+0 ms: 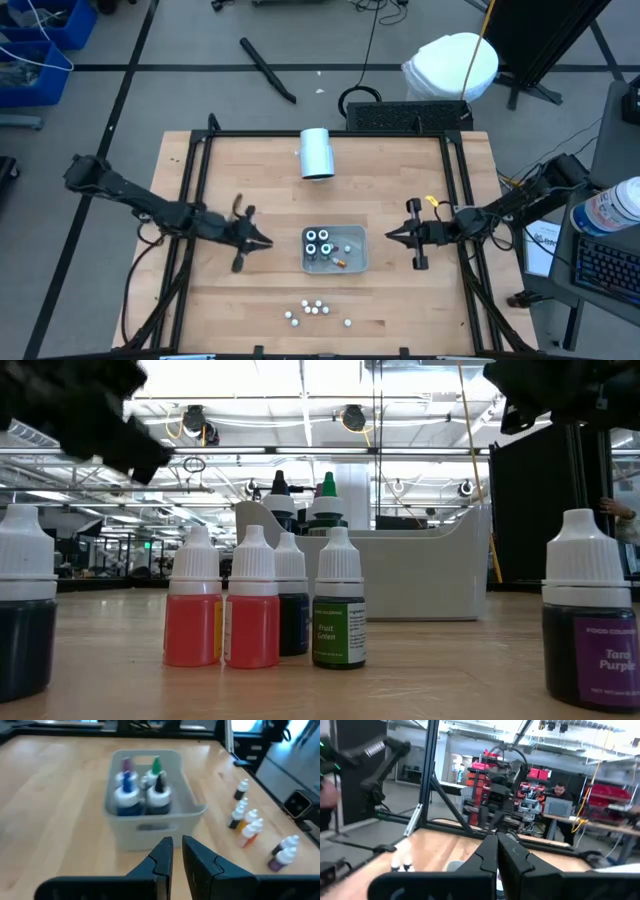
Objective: Pick & Place food coloring
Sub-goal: Put the small purple food coloring bottle into the gray bin
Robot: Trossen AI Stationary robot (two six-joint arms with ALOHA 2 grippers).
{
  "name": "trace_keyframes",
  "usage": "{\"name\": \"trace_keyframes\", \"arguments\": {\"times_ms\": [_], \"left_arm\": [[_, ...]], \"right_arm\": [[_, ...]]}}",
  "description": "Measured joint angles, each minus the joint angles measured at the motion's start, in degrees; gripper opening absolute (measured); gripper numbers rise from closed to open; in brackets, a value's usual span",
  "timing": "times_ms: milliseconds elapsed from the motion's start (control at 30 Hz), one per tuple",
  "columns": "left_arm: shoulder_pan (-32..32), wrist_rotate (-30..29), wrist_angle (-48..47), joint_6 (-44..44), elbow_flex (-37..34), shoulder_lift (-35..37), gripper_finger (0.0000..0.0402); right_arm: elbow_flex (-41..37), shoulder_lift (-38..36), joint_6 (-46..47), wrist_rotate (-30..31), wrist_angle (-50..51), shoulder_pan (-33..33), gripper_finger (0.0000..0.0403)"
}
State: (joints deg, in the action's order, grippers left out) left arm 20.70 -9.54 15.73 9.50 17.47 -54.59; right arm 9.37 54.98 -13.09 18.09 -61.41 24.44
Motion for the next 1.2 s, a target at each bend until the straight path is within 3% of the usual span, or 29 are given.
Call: {"name": "trace_keyframes", "arguments": {"times_ms": [200,367,600,867,967,1200], "left_arm": [[9.24,-2.71,-11.66,-3.79,16.21,-12.27,0.0046],[13.01,-9.85,-18.57,5.35,25.99,-18.46,0.0047],[16.06,-12.97,-18.88,11.93,30.58,-26.3,0.0047],[21.29,-10.97,-15.59,12.37,32.35,-35.18,0.0053],[23.43,-9.94,-12.08,10.4,32.33,-38.95,0.0083],[24.52,-9.43,-10.19,10.13,32.33,-42.34,0.02]], "right_arm": [[0.0,0.0,-4.56,0.02,1.16,-0.02,0.0],[0.0,-0.02,-6.65,-0.08,3.43,-0.02,0.0],[0.0,0.0,-4.06,-0.26,5.23,0.05,0.0],[0.0,0.0,5.04,-0.22,5.21,0.07,0.0],[0.0,0.0,6.76,-0.22,5.63,0.07,0.0],[0.0,0.0,7.56,-0.22,6.66,0.07,0.0]]}}
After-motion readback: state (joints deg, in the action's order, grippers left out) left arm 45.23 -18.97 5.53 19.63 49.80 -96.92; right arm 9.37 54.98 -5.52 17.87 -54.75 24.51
